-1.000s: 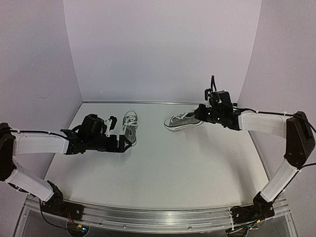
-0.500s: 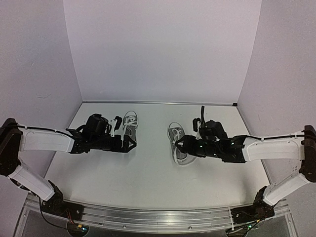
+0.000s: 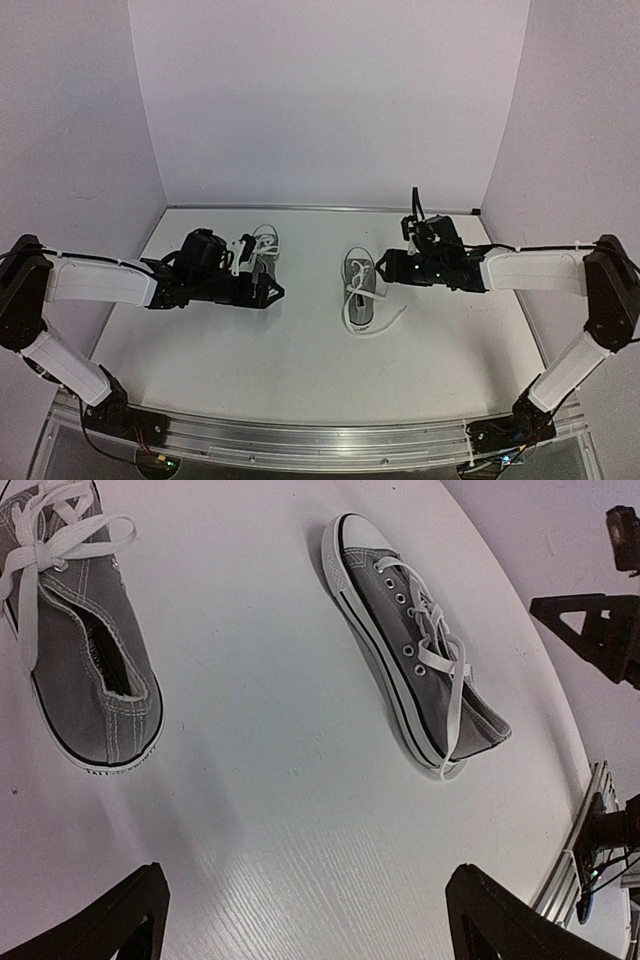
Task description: Tie the shoes
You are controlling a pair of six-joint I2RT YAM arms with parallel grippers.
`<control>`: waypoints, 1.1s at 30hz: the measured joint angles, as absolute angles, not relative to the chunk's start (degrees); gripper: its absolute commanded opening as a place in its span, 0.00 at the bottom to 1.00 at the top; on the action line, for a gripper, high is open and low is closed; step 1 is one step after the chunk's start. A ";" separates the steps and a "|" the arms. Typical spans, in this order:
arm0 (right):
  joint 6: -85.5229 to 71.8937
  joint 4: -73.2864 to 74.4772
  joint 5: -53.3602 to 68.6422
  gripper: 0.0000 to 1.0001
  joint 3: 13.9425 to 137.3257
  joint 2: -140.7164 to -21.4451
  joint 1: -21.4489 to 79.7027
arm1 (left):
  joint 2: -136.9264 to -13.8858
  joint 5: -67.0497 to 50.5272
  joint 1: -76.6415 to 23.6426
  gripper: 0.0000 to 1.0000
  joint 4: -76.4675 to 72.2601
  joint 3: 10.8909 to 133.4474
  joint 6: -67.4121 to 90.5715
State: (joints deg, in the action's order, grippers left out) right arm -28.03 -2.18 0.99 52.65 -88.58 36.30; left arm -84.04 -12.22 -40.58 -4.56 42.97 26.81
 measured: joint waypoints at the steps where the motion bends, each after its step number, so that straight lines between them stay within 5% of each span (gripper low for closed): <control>1: -27.04 -1.93 1.81 0.65 53.64 -90.36 36.00 | -84.03 -12.18 -40.58 1.00 -4.54 43.00 26.81; 13: -20.39 -1.39 12.63 0.63 59.94 -103.68 35.03 | -83.99 -11.92 -40.83 1.00 -4.50 43.05 26.35; 25: -22.41 -2.95 19.24 0.02 60.32 -107.86 34.34 | -83.99 -11.86 -40.86 1.00 -4.51 43.07 25.54; 33: -27.90 -4.50 21.29 0.00 56.06 -104.04 36.77 | -84.08 -11.89 -40.91 1.00 -4.54 43.43 25.56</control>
State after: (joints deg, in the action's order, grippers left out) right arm -27.90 -4.50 21.29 56.06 -104.04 36.77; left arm -84.08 -11.89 -40.91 -4.54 43.43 25.56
